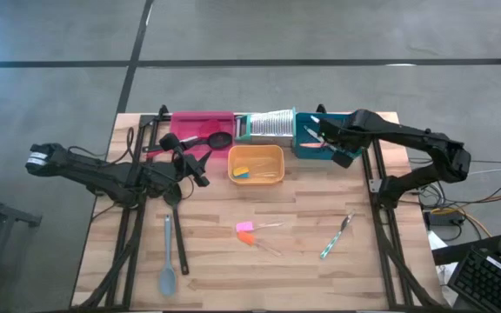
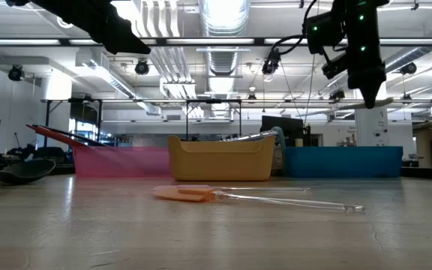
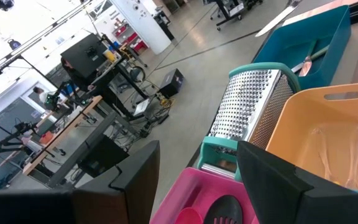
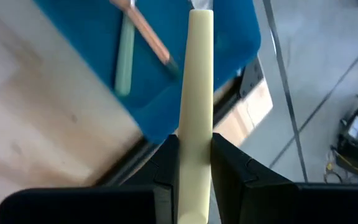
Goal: Pick & Place Kitchen Items
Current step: Put the yellow knife into the blue bin
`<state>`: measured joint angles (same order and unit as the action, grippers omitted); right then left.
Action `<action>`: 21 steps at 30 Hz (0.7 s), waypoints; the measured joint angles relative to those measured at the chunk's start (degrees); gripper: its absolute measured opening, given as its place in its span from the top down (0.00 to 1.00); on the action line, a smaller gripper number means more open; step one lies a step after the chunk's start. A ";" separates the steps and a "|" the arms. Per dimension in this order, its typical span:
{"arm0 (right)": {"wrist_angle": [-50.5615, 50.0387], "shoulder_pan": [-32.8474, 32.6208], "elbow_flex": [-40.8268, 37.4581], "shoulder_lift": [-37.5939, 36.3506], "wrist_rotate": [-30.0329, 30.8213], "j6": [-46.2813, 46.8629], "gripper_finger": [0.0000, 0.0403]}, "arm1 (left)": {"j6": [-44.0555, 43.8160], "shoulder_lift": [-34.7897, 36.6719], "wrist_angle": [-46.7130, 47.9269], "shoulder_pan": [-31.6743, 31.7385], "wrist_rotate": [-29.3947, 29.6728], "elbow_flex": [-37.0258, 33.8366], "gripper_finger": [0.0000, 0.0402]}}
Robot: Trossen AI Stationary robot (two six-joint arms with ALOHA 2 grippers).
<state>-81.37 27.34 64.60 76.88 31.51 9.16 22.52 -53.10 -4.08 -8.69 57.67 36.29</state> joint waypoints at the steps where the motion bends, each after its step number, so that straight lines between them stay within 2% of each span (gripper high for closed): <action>1: 2.02 0.78 -0.38 0.00 -0.02 -1.49 0.88 | 0.00 0.00 0.00 0.00 0.00 0.00 0.46; 8: 12.77 4.84 -3.78 0.00 -0.63 -9.10 0.88 | 0.00 0.00 0.02 0.00 0.00 0.00 0.46; 16: 17.29 8.64 -9.29 0.87 -3.05 -11.01 0.88 | 0.00 0.00 0.02 -0.02 0.00 0.00 0.46; 21: 24.13 9.26 -12.97 3.51 -3.21 -13.72 0.88 | 0.00 0.00 0.02 -0.01 0.01 0.00 0.46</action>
<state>-57.24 36.59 51.62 80.40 28.29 -4.56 22.52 -53.10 -4.05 -8.70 57.68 36.29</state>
